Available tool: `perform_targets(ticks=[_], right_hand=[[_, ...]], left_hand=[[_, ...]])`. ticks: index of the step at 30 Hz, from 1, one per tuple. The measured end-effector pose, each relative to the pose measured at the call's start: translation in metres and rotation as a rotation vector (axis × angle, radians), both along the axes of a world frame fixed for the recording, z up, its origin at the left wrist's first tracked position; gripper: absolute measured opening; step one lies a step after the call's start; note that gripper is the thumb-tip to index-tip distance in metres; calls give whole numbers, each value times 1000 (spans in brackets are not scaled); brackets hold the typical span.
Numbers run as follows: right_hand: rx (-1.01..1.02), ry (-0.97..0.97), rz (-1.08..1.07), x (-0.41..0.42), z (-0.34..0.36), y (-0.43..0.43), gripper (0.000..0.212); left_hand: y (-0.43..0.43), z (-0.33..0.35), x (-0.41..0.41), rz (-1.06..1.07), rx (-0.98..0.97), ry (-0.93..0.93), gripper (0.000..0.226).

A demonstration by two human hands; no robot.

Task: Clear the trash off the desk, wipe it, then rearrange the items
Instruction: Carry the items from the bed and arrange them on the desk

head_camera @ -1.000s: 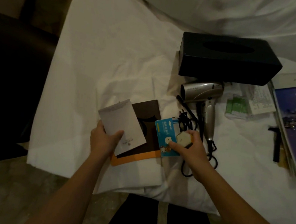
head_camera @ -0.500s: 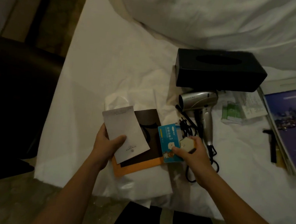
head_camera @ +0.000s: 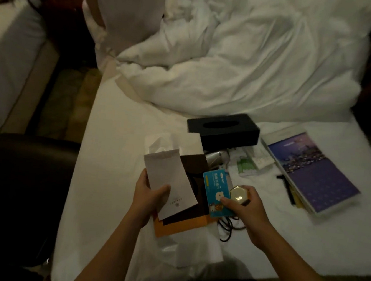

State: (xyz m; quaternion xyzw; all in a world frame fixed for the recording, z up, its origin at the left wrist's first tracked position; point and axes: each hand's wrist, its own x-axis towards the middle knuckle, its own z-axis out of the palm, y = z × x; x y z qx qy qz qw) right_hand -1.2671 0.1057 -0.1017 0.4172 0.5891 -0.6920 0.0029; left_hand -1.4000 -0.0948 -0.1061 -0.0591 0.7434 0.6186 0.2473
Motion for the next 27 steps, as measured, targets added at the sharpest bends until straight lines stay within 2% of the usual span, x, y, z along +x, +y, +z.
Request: perform_targets(ticks=[5, 11, 15, 20, 27], right_hand=[[19, 53, -108, 45, 51, 22, 43], [42, 85, -237, 114, 92, 61, 52], [75, 100, -404, 192, 128, 92, 43], [127, 81, -577, 282, 157, 119, 46], [148, 75, -943, 387, 173, 138, 48]], left_hand=[[37, 44, 24, -135, 40, 22, 45], [104, 83, 68, -326, 89, 44, 55], [166, 117, 134, -447, 119, 114, 48], [232, 147, 207, -619, 200, 96, 48], [328, 161, 292, -944, 240, 20, 45]])
